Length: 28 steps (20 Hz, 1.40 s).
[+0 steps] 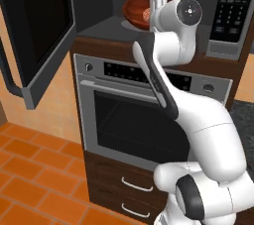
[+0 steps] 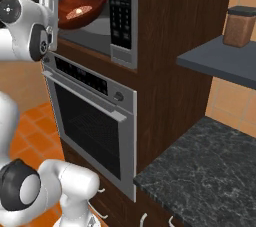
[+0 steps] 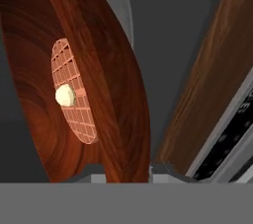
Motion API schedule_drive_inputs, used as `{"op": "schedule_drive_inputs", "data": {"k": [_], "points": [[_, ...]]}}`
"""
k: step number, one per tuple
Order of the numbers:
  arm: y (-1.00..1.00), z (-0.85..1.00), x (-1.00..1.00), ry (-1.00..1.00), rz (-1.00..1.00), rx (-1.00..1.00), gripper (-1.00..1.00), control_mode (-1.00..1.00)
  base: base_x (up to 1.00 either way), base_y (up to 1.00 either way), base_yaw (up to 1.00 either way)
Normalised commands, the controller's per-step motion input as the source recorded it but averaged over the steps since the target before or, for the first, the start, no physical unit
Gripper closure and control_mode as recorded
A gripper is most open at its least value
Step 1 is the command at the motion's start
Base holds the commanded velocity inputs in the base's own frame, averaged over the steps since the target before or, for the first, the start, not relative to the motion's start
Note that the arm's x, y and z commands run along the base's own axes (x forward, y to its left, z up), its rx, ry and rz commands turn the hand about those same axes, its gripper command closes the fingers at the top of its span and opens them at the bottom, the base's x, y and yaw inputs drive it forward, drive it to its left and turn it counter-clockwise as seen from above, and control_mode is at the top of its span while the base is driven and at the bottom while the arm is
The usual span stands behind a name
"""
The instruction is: Open the microwave, place the bowl with waffle inside the microwave, then close the microwave door and turn it on.
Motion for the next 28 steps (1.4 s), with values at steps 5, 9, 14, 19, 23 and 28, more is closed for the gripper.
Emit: {"op": "schedule_drive_inputs", "data": {"k": [5,9,14,19,23,28], "points": [[-0.31,-0.13,0.51,0.0,0.0,0.0,1.0,-1.0,0.0,0.0,0.0],[-0.03,-0.37,0.54,0.01,0.0,0.0,1.0,-1.0,0.0,0.0,0.0],[-0.08,-0.24,0.52,0.05,0.0,0.0,1.0,-1.0,0.0,0.0,0.0],[-0.11,-0.08,0.62,0.06,0.0,0.0,1.0,-1.0,0.0,0.0,0.0],[-0.09,-0.02,0.67,0.07,0.0,0.0,1.0,-1.0,0.0,0.0,0.0],[0.0,-0.13,0.45,0.02,0.0,0.0,-1.0,-1.0,0.0,0.0,0.0]]}}
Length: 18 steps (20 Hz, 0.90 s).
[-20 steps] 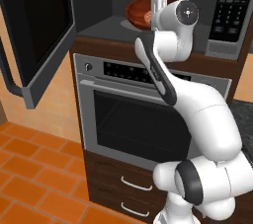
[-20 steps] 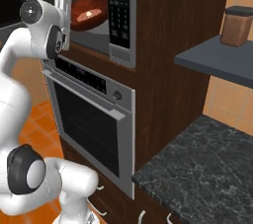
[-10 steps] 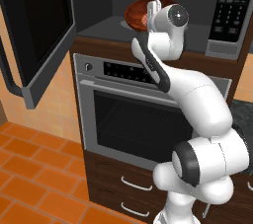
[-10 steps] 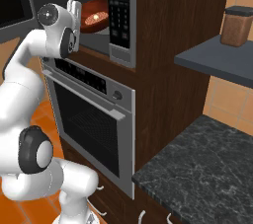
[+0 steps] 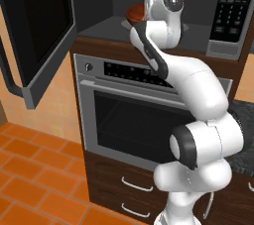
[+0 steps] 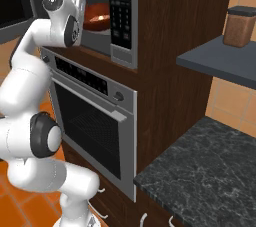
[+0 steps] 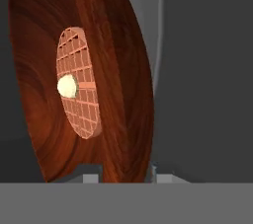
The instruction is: Open the microwave, place the bowl with waffle inside the microwave, then close the microwave door and turn it on.
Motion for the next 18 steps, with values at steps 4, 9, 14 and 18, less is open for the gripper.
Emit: {"op": "schedule_drive_inputs", "data": {"k": [4,9,14,18], "points": [[0.0,-0.13,0.09,-0.1,0.0,0.0,-1.0,-1.0,0.0,0.0,0.0],[0.06,-0.2,-0.12,-0.21,0.0,0.0,-1.0,-1.0,0.0,0.0,0.0],[0.13,-0.02,-0.79,-0.12,0.0,0.0,-1.0,-1.0,0.0,0.0,0.0],[0.28,0.0,-0.96,-0.18,0.0,0.0,-1.0,-1.0,0.0,0.0,0.0]]}}
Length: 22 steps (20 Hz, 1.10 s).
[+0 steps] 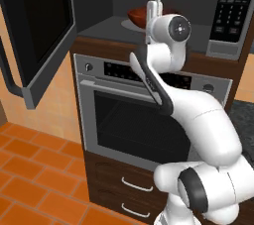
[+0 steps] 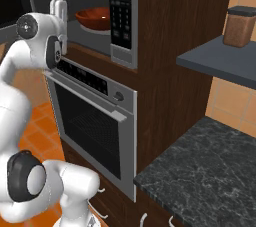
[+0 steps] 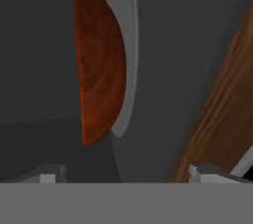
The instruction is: Open the microwave, place the bowl with waffle inside the microwave, then close the microwave door and turn it on.
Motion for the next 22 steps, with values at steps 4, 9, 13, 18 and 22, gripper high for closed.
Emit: {"op": "schedule_drive_inputs", "data": {"k": [4,9,13,18,22], "points": [[0.18,0.01,-1.0,-0.06,0.0,0.0,-1.0,-1.0,0.0,0.0,0.0],[0.18,0.0,-1.0,-0.04,0.0,0.01,-1.0,-1.0,0.0,0.0,0.0],[0.3,0.01,-0.99,-0.06,0.0,0.0,-1.0,-1.0,0.0,0.0,0.0],[0.38,0.03,-0.77,-0.07,-0.04,0.0,-1.0,-1.0,0.0,0.0,0.0],[0.32,0.1,-0.8,-0.08,-0.05,0.0,-1.0,-1.0,0.0,0.0,0.0]]}}
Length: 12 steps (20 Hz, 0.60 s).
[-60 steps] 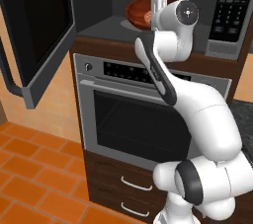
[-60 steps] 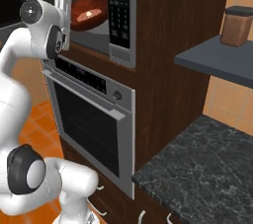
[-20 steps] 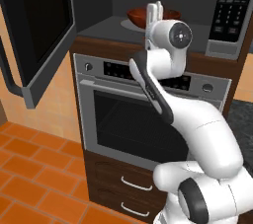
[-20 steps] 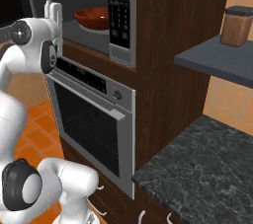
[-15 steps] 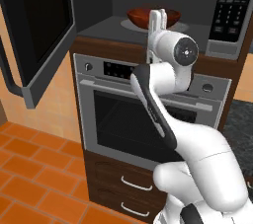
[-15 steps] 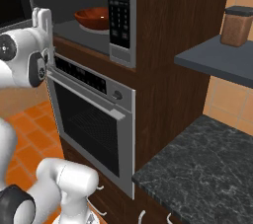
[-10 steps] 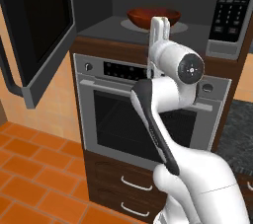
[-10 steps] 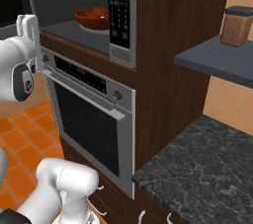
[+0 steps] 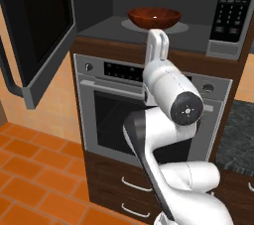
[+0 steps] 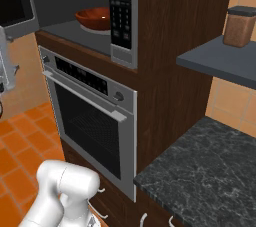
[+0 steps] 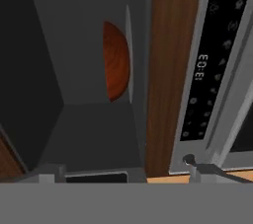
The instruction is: Open the microwave, place the bowl with waffle inside the microwave, then close the microwave door and turn it on.
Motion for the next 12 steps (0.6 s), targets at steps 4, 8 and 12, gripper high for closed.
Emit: {"op": "schedule_drive_inputs", "data": {"k": [4,8,12], "points": [[0.27,0.2,-0.76,-0.09,-0.11,0.0,-1.0,-1.0,0.0,0.0,0.0],[0.41,0.18,-0.77,-0.05,-0.15,0.0,-1.0,-1.0,0.0,0.0,0.0],[0.58,0.05,-0.64,-0.05,-0.15,0.0,-1.0,-1.0,0.0,0.0,0.0]]}}
